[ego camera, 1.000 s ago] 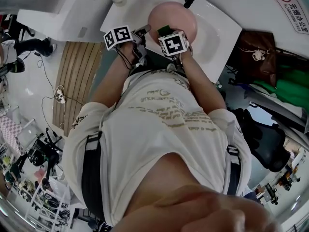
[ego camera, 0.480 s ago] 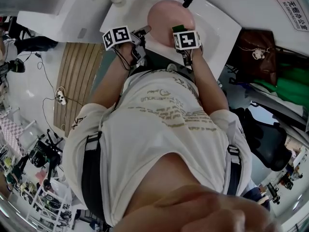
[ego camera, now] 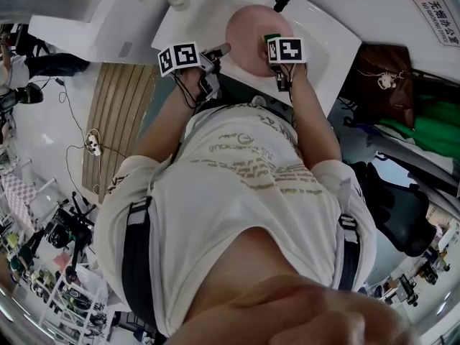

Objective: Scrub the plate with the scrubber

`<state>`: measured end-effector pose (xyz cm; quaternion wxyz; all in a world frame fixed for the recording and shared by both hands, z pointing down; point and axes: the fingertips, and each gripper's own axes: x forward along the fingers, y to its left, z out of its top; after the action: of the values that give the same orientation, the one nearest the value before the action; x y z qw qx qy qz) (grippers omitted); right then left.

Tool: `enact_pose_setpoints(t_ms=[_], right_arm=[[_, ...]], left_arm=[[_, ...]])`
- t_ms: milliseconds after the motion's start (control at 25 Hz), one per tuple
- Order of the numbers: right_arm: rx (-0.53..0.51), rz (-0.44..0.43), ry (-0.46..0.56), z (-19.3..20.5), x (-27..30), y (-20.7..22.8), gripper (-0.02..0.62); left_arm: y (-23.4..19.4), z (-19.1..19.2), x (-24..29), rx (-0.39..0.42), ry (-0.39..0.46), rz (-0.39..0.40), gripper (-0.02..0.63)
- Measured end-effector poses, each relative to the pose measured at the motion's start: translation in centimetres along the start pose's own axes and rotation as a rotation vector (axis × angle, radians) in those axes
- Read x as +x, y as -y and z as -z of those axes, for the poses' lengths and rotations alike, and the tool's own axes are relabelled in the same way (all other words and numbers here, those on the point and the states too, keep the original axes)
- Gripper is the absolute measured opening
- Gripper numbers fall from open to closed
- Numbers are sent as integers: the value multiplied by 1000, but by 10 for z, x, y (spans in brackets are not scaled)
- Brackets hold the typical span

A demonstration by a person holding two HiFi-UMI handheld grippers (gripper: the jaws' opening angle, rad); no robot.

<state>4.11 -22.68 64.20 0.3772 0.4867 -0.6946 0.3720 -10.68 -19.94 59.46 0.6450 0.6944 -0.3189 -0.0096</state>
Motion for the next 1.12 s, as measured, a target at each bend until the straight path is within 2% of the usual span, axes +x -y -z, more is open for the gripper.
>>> enact_pose_setpoints(t_ms=[280,480,600,880,1120], right_arm=[[34,-130,0,-14,3,-35,235],[-13,-148,-3,-20,3,-51,235],[10,-167,2,-21,2,-48,235],[73,-138,5,-18,1,-18,235],[37,-89,23,-14,-8,-6,235]], left_arm=[[4,10,1,72,-37,-16,66],[5,15,2,83,-54,-23,66],[7,14,0,77,-48,-18,66],[12,13,-2,60,-47,1,66],[7,11,1,51,-50,4,66]])
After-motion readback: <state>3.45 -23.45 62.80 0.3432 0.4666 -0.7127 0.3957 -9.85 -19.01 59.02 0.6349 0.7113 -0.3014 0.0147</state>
